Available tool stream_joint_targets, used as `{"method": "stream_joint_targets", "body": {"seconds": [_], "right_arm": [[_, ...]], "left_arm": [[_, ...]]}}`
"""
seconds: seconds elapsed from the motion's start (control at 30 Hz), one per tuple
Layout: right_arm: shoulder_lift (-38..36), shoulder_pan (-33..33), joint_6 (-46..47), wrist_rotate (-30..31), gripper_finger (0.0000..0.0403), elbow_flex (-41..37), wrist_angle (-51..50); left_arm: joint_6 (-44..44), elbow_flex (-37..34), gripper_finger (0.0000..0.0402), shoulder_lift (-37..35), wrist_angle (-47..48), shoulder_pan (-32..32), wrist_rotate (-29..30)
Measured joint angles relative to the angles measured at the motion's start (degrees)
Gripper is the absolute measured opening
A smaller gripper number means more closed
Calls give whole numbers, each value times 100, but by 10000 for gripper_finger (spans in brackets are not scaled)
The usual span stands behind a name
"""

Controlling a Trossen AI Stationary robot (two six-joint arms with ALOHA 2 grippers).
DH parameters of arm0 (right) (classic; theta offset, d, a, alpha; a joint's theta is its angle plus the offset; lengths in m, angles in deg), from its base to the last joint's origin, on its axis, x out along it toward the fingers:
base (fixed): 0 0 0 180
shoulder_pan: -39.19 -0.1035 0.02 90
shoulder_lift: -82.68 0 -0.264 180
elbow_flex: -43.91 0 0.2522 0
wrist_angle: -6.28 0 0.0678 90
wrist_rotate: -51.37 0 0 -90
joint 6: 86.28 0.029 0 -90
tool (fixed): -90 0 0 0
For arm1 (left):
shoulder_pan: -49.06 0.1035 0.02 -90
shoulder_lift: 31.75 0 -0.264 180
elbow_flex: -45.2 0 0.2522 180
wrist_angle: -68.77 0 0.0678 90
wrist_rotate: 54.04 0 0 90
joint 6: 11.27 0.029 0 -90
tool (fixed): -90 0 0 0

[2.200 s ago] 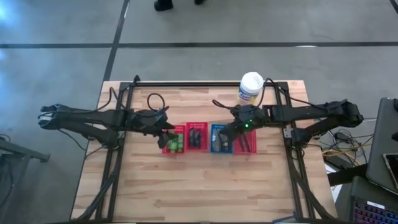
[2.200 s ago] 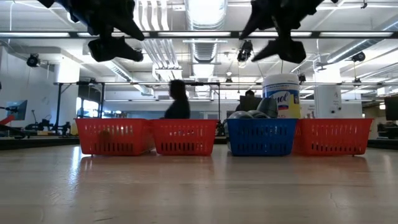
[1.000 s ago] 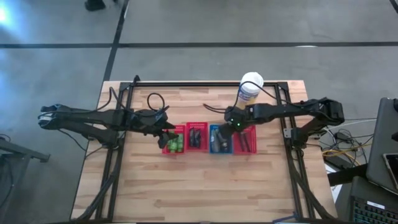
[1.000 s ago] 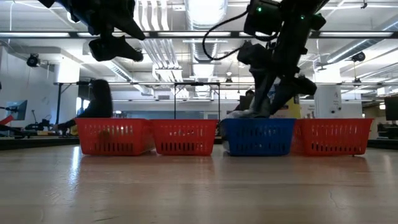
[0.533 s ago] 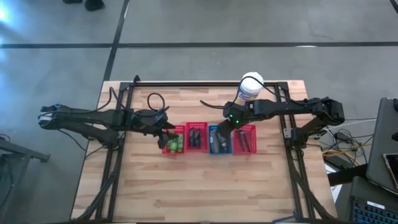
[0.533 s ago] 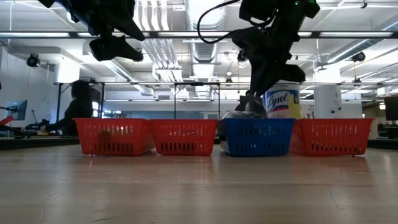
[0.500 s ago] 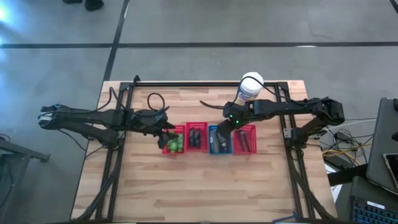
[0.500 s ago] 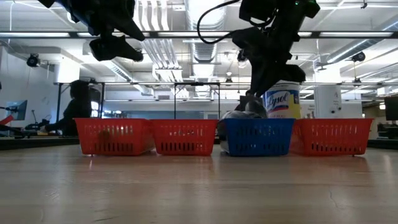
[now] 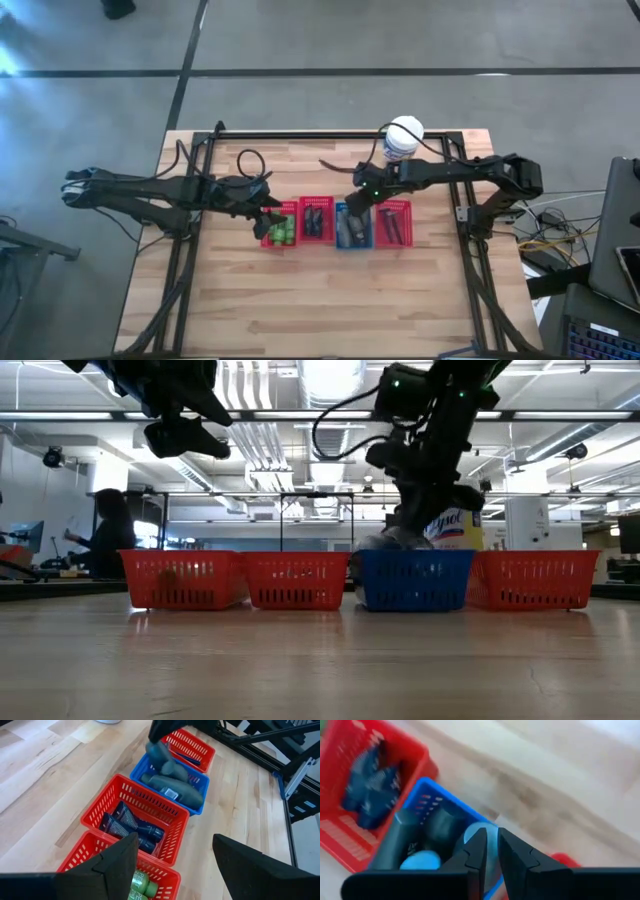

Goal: Pick & Place Travel size toiletries
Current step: Adjust the blue bin, then return to Home Position

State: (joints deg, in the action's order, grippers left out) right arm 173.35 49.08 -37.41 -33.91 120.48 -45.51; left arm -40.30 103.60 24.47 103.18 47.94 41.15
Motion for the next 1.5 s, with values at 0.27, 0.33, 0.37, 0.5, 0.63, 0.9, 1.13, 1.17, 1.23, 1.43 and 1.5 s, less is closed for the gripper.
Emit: {"method": "stream_joint_targets", "body": {"seconds": [0.27, 0.33, 0.37, 0.5, 0.63, 0.9, 1.13, 1.17, 1.23, 1.43, 1.5], "right_arm": [[330, -28, -102, -259, 58, 165, -61], [301, -24, -111, -221, 65, 226, -57], [265, -24, -128, -187, 68, 248, -71], [19, -28, -208, -20, 80, 369, -62], [-203, -71, -376, 4, 90, 392, -122], [-1242, -385, -875, -48, 115, 394, -254], [-2242, -599, -1234, -501, 136, 360, 92], [-2358, -605, -1244, -551, 139, 313, 90], [-2635, -573, -1213, -556, 145, 86, 101], [-3600, -316, -1031, -863, 161, -1331, 1530], [-3921, -282, -895, -1078, 167, -1908, 2243]], "left_arm": [[-3, 0, 262, 0, 49, -2, 0], [-4, 0, 262, 0, 56, -2, 0], [-5, 0, 262, 1, 56, -2, 0], [-5, 0, 262, 0, 58, -2, 0], [78, 0, 262, 1, 57, -2, 0], [150, 0, 262, 0, -384, 3, -820], [103, -11, 262, 0, -681, 385, -1077], [185, -35, 262, 0, -792, 518, -1290], [341, -159, 262, -22, -1084, 808, -1840], [395, -901, 262, -278, -2673, 1457, -3100], [252, -1207, 262, -490, -3162, 1537, -3119]]}}
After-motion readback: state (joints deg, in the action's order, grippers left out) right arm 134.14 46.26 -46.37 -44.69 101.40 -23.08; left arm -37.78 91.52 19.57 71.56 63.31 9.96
